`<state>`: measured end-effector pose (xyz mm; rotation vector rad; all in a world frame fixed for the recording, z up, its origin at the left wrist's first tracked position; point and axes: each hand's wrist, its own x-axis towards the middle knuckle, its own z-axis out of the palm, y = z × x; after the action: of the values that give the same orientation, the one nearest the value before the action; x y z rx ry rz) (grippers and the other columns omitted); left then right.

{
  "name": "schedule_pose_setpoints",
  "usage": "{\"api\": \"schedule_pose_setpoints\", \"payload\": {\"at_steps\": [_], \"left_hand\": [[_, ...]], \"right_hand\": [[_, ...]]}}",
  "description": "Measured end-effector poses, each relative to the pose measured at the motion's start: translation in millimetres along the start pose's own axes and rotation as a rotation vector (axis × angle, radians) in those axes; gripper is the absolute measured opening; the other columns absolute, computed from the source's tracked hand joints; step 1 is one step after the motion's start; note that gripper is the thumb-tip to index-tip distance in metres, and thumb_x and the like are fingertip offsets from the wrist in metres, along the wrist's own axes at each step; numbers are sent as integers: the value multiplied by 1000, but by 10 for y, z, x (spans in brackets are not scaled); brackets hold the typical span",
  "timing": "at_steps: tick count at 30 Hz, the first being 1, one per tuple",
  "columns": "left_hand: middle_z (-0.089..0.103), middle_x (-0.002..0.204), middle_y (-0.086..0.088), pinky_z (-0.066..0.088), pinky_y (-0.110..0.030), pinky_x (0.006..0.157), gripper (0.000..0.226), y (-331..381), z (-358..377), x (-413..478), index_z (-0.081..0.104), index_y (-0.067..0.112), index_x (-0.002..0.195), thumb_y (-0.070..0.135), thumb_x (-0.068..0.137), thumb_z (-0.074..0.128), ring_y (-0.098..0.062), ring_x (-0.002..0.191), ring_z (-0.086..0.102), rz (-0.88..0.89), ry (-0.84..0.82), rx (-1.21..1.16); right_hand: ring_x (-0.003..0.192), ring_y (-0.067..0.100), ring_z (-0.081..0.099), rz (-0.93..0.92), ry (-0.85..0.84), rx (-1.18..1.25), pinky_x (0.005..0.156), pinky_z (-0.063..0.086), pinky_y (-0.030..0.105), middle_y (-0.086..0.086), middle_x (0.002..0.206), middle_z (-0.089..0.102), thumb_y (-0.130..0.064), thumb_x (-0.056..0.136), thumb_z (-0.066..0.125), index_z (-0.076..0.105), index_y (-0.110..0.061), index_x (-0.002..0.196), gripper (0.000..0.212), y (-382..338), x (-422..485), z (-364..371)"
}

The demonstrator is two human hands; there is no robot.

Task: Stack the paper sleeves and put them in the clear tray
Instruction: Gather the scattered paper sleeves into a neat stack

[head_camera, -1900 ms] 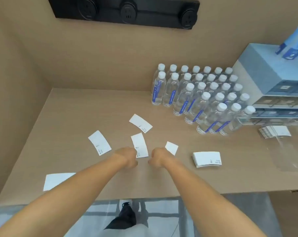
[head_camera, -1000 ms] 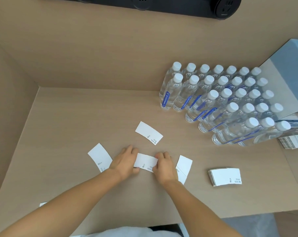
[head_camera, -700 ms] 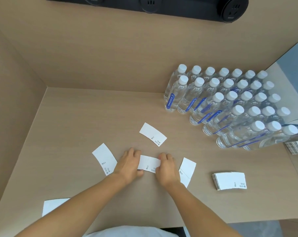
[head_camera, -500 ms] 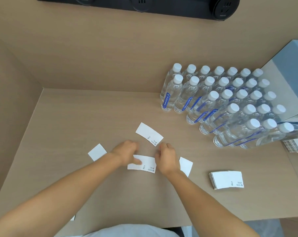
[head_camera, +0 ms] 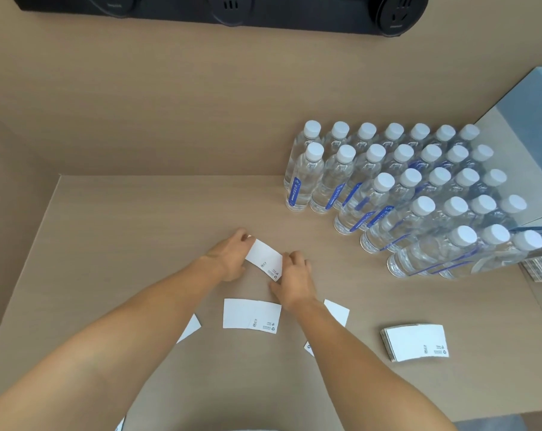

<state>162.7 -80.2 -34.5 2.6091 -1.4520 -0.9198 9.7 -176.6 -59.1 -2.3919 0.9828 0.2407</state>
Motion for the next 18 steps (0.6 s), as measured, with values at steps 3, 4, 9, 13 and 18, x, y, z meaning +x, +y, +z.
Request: {"api": "schedule_pose_setpoints", "payload": {"at_steps": [3,4,9,13,18], "left_hand": [[37,129,-8,52,-44,83,43,35,35,-20,46,8,120,6,81,62,-32,99,58,-9,37,20],[39,127,-7,52,-44,82,43,46,41,-38,45,9,120,7,81,64,-31,99,58,-16,40,22],[46,115,-1,49,-34,75,40,-8,73,-244,57,15,109,35,76,69,-24,100,55,52,28,69],[45,123,8,43,-30,73,54,-87,294,-562,50,24,120,46,73,65,-18,115,42,156,90,52],[48,129,6,46,-30,84,54,-114,564,-799,48,23,132,36,82,63,-17,123,38,138,108,1]], "right_hand": [[119,27,38,-34,-2,17,92,48,37,6,130,39,-20,85,63,51,-6,120,40,24,-23,22],[117,26,41,-42,-13,42,92,48,37,7,128,40,-18,83,64,52,-5,118,40,23,-34,22],[95,18,52,-133,-51,151,81,47,25,2,118,42,-20,73,72,56,-8,118,49,35,-167,5],[86,19,55,-183,-107,206,80,51,28,1,116,43,-17,69,75,59,-9,116,51,154,-430,58],[92,17,58,-202,-116,205,85,53,28,2,118,45,-14,69,72,60,-8,118,51,241,-650,156]]}}
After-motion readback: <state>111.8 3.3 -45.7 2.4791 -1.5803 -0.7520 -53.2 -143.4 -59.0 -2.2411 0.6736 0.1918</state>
